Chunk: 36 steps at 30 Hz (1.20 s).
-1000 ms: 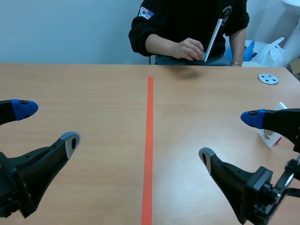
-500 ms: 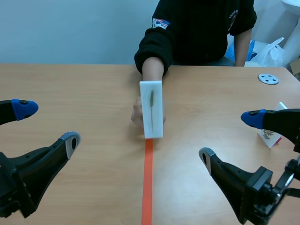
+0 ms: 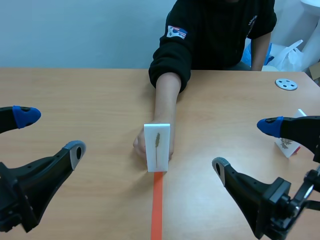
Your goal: Sort the leaf by its shape. The table is split by an orange tape line. A compound leaf with several leaflets goes to the left side, a simple leaf with one blade goes to the right side. Return to the home posture when a red brick is placed on the table.
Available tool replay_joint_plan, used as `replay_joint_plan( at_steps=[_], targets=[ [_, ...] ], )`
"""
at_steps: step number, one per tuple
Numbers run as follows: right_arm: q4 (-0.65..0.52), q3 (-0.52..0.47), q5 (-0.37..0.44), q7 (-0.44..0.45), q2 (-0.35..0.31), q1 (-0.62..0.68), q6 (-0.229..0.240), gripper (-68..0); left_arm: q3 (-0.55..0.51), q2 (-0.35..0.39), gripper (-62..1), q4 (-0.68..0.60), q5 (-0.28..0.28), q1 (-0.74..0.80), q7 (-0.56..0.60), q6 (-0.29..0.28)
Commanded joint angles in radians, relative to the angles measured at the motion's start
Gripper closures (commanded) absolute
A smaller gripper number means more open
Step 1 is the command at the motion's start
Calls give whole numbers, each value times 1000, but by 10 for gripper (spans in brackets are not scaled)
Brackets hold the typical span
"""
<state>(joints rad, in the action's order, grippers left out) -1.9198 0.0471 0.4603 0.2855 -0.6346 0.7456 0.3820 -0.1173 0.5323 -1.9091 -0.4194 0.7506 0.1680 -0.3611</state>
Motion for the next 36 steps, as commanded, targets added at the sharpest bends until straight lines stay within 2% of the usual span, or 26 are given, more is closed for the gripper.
replay_joint_plan(
  at_steps=[1,12,16,19,28,36],
  targets=[
    [-9,-14,10,12,-2,-12,0,-679,1,-2,-623,-16,-3,0,14,-1],
    [-9,-14,10,12,-2,-12,0,-679,1,-2,-623,-16,-2,0,-3,-1],
    [-9,-14,11,13,-2,-12,0,-679,1,-2,-623,-13,50,-1,-21,-2],
    [-9,-14,11,12,-2,-11,0,-679,12,1,-623,10,51,-11,-24,-3],
    [-9,-14,11,17,-2,-11,0,-679,103,0,-623,153,79,-144,-11,-2],
    [-9,-14,11,23,-2,-17,0,-679,246,0,-623,350,113,-331,22,-2]
  ],
)
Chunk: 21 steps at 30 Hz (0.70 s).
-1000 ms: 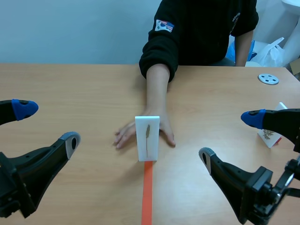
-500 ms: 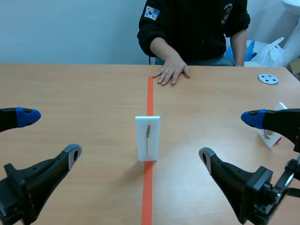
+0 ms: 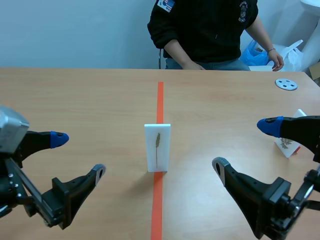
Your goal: Sort the leaf by its shape. The table is split by an orange tape line. A compound leaf with several leaflets goes to the left side, a simple leaf with one blade goes to the right side. Return to the home posture when a red brick is placed on the table.
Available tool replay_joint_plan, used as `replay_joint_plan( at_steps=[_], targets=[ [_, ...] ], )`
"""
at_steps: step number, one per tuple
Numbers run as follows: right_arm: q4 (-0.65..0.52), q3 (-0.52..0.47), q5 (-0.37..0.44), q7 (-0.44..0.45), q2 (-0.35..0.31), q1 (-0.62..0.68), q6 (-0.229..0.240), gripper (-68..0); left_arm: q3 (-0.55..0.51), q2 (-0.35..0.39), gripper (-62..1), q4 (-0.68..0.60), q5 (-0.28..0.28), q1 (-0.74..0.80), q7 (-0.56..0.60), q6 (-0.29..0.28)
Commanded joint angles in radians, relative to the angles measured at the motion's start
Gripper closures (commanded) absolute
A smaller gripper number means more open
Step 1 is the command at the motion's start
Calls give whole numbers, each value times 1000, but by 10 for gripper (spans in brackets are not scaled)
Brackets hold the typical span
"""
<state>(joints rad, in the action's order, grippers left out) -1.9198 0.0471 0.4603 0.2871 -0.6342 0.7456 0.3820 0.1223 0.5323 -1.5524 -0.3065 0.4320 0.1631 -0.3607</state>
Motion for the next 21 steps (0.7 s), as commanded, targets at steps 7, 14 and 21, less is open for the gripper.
replay_joint_plan(
  at_steps=[7,14,21],
  targets=[
    [-9,-14,11,26,-2,-17,0,-679,191,-9,-623,193,63,-208,118,-2],
    [-9,-14,10,26,-2,-17,-1,-679,351,-89,-623,378,69,-405,159,11],
    [-9,-14,10,25,-2,-17,-1,-679,476,-172,-623,534,116,-552,190,51]
  ],
)
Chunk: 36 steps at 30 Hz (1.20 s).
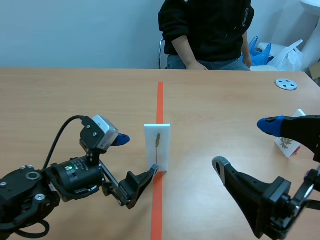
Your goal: Sort the leaf by its shape. The table is split by an orange tape line. A compound leaf with several leaflets goes to the left side, a simple leaf with one blade goes to the right side. Return to the home posture when a red brick is placed on the table.
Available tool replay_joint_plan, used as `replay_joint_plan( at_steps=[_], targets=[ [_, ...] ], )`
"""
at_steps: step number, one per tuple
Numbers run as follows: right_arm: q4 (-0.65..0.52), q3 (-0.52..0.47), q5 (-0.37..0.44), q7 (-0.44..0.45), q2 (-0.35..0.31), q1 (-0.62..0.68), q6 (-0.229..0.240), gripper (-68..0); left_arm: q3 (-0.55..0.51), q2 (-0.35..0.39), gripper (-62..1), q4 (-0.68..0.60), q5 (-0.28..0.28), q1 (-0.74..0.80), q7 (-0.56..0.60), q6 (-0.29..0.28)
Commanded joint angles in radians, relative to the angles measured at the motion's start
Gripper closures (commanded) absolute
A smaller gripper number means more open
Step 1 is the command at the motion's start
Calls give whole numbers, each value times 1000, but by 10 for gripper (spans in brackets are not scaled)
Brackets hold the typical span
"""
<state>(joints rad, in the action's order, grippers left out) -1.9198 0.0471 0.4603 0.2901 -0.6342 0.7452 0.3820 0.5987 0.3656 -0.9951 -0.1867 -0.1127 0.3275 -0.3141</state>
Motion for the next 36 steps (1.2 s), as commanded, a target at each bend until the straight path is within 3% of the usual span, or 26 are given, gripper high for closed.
replay_joint_plan(
  at_steps=[1,14,18,31,36],
  targets=[
    [-9,-14,10,22,-2,-16,-1,-679,16,-15,-623,-7,-3,-23,32,13],
    [-9,-14,10,22,-2,-16,0,-679,77,-108,-615,114,2,-103,48,65],
    [-9,-14,10,22,-2,-16,0,-679,77,-107,-513,114,2,-103,47,65],
    [-9,-14,11,22,-2,-16,0,-679,77,-108,-65,113,1,-103,50,65],
    [-9,-14,11,22,-2,-16,0,-679,77,-107,-36,108,0,-103,50,64]
  ],
)
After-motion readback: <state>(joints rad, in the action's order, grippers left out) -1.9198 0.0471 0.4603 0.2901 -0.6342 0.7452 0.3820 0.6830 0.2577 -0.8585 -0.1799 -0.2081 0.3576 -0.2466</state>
